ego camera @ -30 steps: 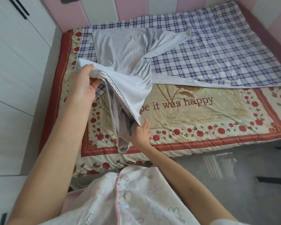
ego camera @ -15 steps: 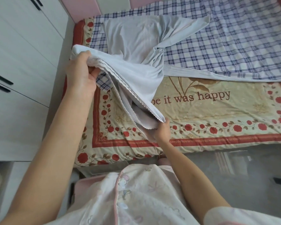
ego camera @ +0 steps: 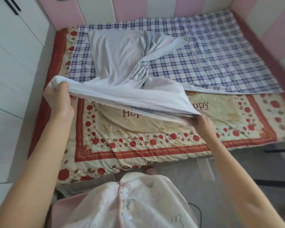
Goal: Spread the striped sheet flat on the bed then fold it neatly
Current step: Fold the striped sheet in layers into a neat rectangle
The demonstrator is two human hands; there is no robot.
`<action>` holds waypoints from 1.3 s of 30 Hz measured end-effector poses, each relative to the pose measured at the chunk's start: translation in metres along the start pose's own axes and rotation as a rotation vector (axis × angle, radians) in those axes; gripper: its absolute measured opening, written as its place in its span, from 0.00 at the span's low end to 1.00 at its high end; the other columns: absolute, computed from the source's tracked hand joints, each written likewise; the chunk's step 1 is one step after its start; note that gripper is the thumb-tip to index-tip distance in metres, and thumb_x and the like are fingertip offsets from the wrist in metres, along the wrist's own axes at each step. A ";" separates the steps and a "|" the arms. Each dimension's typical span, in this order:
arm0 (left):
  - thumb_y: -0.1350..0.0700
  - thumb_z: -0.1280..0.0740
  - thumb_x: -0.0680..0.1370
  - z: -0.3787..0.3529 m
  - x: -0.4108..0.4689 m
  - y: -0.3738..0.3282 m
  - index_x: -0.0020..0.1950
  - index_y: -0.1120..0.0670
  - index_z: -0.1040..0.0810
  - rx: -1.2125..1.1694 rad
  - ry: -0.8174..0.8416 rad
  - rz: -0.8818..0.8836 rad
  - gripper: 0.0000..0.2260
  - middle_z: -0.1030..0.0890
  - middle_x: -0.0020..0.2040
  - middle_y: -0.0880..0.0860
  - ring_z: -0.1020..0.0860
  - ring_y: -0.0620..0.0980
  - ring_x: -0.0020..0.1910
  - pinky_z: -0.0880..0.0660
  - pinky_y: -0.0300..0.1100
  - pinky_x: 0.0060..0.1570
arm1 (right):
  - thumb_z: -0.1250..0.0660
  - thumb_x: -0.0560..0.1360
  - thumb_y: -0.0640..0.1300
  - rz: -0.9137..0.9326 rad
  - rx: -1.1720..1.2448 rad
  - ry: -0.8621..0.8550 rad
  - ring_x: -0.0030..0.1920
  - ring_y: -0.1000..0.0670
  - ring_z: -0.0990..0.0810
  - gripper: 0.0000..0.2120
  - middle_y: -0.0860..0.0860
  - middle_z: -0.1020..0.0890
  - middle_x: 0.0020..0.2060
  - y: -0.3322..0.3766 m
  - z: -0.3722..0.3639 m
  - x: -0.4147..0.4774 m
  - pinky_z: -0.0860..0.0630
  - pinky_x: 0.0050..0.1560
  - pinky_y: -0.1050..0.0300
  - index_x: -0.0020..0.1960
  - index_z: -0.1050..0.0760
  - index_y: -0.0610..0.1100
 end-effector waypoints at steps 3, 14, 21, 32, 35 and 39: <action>0.66 0.41 0.76 -0.006 0.002 0.018 0.58 0.56 0.27 -0.029 -0.014 0.051 0.13 0.25 0.43 0.48 0.23 0.43 0.40 0.23 0.35 0.39 | 0.40 0.79 0.45 -0.001 -0.114 0.125 0.34 0.44 0.25 0.12 0.44 0.20 0.40 0.005 0.020 0.014 0.31 0.29 0.56 0.56 0.24 0.39; 0.66 0.39 0.76 0.050 0.028 0.049 0.70 0.61 0.33 -0.038 -0.223 0.164 0.21 0.26 0.58 0.56 0.23 0.50 0.53 0.20 0.41 0.47 | 0.34 0.76 0.36 0.295 -0.031 0.266 0.45 0.41 0.19 0.07 0.43 0.18 0.48 0.025 0.046 0.025 0.23 0.45 0.49 0.52 0.18 0.39; 0.66 0.40 0.76 0.049 0.031 0.055 0.69 0.62 0.31 0.003 -0.208 0.137 0.21 0.25 0.53 0.54 0.23 0.50 0.47 0.20 0.41 0.46 | 0.40 0.78 0.42 -0.009 0.271 0.128 0.40 0.39 0.18 0.12 0.40 0.18 0.39 0.035 0.039 0.017 0.24 0.37 0.51 0.44 0.21 0.36; 0.66 0.40 0.75 0.052 0.037 0.052 0.69 0.62 0.31 -0.015 -0.149 0.100 0.21 0.24 0.57 0.56 0.21 0.51 0.52 0.20 0.38 0.42 | 0.25 0.65 0.60 0.074 -0.195 0.206 0.42 0.47 0.19 0.27 0.52 0.19 0.47 0.049 0.046 0.040 0.20 0.39 0.52 0.58 0.26 0.49; 0.66 0.40 0.76 0.049 0.039 0.053 0.69 0.62 0.31 -0.019 -0.146 0.093 0.21 0.23 0.60 0.57 0.21 0.52 0.53 0.20 0.39 0.42 | 0.28 0.70 0.58 0.050 -0.185 0.058 0.38 0.46 0.21 0.17 0.50 0.20 0.43 0.050 0.042 0.038 0.28 0.32 0.59 0.51 0.26 0.47; 0.67 0.40 0.77 0.046 0.038 0.057 0.69 0.62 0.32 -0.030 -0.148 0.094 0.20 0.26 0.56 0.55 0.23 0.50 0.52 0.22 0.40 0.47 | 0.42 0.77 0.47 -0.090 0.110 -0.047 0.35 0.40 0.22 0.15 0.44 0.22 0.33 0.047 0.035 0.036 0.34 0.30 0.58 0.37 0.26 0.39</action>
Point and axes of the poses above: each hand's wrist, its own x-axis towards the middle knuckle, its own z-axis out of the back of the hand, y = z × x, the point moved 3 cm from there along x, towards the middle knuckle
